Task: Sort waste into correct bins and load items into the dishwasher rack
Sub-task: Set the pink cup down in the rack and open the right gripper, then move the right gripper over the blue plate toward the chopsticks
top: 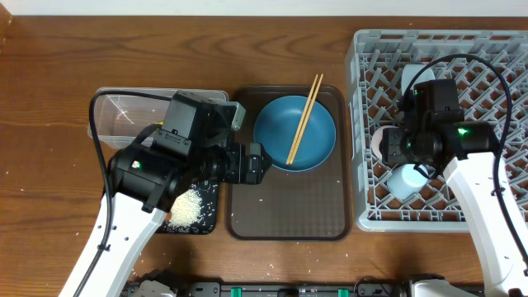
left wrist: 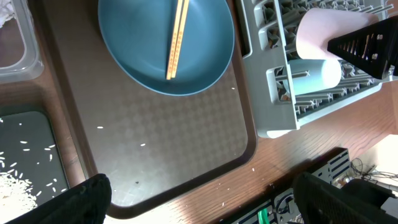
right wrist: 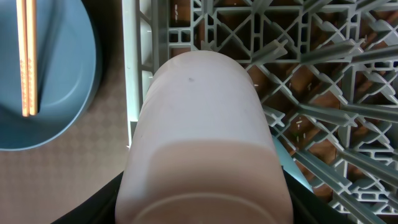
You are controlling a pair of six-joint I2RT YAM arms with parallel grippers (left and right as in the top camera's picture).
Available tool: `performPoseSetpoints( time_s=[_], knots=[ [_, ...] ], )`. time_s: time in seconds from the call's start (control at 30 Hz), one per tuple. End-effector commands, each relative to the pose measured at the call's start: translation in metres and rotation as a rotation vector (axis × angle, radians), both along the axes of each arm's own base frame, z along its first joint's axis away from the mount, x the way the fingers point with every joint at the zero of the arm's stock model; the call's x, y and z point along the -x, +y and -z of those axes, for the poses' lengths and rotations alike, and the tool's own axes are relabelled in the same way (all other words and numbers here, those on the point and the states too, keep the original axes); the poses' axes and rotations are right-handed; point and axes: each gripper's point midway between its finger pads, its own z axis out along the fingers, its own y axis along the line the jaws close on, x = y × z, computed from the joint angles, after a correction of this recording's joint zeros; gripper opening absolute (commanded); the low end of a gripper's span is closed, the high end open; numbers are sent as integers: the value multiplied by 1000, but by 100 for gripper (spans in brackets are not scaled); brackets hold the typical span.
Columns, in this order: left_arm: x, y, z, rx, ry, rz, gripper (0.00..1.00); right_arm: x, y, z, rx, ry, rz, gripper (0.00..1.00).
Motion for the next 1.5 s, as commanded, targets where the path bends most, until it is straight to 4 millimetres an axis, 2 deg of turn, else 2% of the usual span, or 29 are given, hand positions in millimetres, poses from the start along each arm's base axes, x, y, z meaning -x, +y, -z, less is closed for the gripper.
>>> performPoseSetpoints(
  time_s=[0.0, 0.03, 0.1, 0.2, 0.27, 0.3, 0.67, 0.77, 0.87, 0.93, 1.0, 1.13, 1.23, 1.37, 1.47],
  knots=[
    [0, 2, 4, -13, 4, -1, 95, -1, 0, -1, -6, -2, 8, 58],
    [0, 2, 4, -13, 4, -1, 96, -1, 0, -1, -6, -2, 8, 59],
    [0, 2, 4, -13, 4, -1, 95, -1, 0, -1, -6, -2, 8, 72],
    [0, 2, 4, -13, 4, -1, 96, -1, 0, -1, -6, -1, 8, 77],
    [0, 2, 4, -13, 4, -1, 95, -1, 0, -1, -6, 1, 8, 94],
    [0, 2, 4, -13, 4, -1, 96, -1, 0, -1, -6, 2, 8, 98],
    [0, 2, 4, -13, 4, -1, 96, -2, 1, -1, -13, -2, 6, 99],
    [0, 2, 4, -13, 4, -1, 96, -3, 8, -2, -54, -7, -9, 99],
    [0, 2, 4, -13, 4, -1, 96, -7, 25, -7, -144, -26, -44, 99],
    [0, 2, 4, -13, 4, -1, 96, -11, 41, -13, -231, -50, -78, 84],
    [0, 2, 4, -13, 4, -1, 96, -16, 51, -18, -301, -66, -69, 73],
    [0, 2, 4, -13, 4, -1, 96, -24, 63, -25, -369, -90, -23, 65],
    [0, 2, 4, -13, 4, -1, 96, -28, 81, -31, -395, -115, -41, 58],
    [0, 2, 4, -13, 4, -1, 96, -35, 114, -39, -417, -170, -117, 43],
    [0, 2, 4, -13, 4, -1, 96, -43, 125, -37, -389, -202, -90, 33]
  ],
)
